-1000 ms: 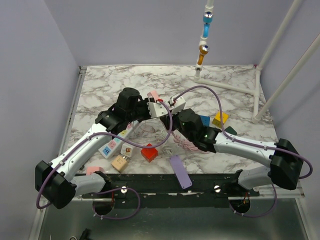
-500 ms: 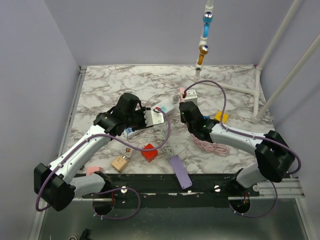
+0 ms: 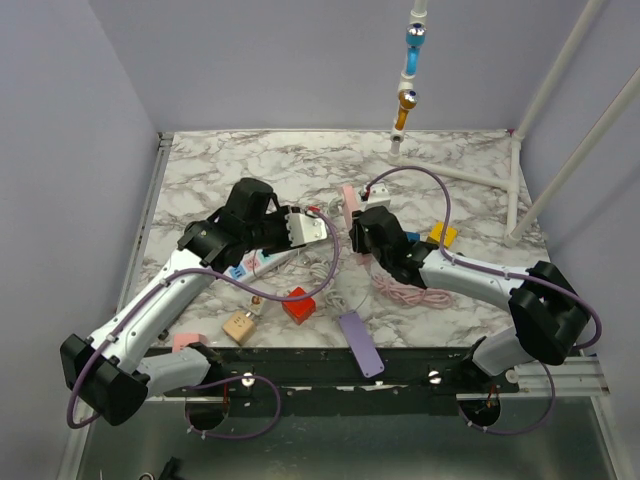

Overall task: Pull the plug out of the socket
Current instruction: Place the plug at the center of the board.

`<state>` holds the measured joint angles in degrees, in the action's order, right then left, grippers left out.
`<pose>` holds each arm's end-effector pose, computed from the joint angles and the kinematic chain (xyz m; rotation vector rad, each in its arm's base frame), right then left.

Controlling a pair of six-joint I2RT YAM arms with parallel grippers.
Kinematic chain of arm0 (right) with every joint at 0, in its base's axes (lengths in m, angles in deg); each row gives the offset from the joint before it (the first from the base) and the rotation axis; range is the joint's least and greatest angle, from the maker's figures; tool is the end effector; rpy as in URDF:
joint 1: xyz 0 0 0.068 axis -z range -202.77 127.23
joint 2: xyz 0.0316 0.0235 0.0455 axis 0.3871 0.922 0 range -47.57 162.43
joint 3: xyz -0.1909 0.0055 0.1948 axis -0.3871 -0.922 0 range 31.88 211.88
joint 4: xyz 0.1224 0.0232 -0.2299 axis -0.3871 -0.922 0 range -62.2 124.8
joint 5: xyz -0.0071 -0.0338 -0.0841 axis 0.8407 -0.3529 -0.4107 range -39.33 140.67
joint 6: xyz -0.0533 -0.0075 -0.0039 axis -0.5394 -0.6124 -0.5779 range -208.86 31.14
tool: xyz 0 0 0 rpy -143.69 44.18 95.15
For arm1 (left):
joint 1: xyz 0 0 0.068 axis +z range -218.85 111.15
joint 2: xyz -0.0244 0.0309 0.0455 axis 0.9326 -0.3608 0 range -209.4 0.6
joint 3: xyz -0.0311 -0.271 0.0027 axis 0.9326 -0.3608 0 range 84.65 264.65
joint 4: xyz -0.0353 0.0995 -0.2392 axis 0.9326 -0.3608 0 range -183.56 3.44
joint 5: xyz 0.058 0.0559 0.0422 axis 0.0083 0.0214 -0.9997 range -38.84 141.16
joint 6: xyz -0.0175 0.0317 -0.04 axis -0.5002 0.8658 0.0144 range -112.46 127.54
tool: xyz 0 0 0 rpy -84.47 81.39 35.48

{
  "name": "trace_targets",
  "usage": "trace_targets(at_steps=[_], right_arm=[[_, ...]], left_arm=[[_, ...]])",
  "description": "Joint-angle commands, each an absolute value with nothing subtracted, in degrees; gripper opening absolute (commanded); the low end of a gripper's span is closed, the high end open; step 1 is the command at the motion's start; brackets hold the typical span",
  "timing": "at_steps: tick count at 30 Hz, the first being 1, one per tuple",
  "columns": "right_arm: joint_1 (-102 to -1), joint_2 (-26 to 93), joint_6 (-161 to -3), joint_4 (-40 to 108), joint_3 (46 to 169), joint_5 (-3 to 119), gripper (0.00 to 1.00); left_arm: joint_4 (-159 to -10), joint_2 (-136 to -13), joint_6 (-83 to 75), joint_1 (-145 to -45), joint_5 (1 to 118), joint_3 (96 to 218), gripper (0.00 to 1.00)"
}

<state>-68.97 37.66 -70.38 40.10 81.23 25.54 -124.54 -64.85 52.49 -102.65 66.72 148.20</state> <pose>0.2347 0.2227 0.2275 -0.2370 2.0441 0.2387 0.1944 -0.1416 0.3359 1.5314 1.6406 -0.2030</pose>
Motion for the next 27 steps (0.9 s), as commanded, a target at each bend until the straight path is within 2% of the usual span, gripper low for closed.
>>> trace_targets(at_steps=[1, 9, 13, 18, 21, 24, 27], right_arm=[[-69.45, 35.81, -68.90, 45.49, 82.94, 27.83, 0.01], [-68.78, 37.05, -68.15, 43.51, 89.25, 29.44, 0.01], [-67.37, 35.73, -68.68, 42.82, 90.60, 30.90, 0.01], [-66.90, 34.41, -69.45, 41.41, 90.42, 30.78, 0.01], [-66.57, 33.92, -68.85, 41.44, 89.24, 31.04, 0.01], [-66.47, 34.17, -68.09, 41.57, 88.89, 31.16, 0.01], [-66.26, 34.17, -67.51, 41.72, 89.10, 31.33, 0.01]], left_arm=[[-129.24, -63.57, 50.57, -102.49, 72.84, 150.65, 0.00], [-129.89, -63.26, 48.24, -104.79, 77.11, 149.04, 0.00], [-127.12, -62.69, 45.40, -104.48, 72.76, 145.89, 0.00], [-127.42, -65.85, 38.69, -96.01, 70.62, 145.62, 0.00], [-129.86, -65.29, 40.54, -96.22, 72.52, 143.23, 0.00], [-127.24, -63.14, 41.90, -99.90, 72.32, 138.92, 0.08], [-125.42, -65.26, 42.51, -102.70, 69.42, 137.17, 0.26]])
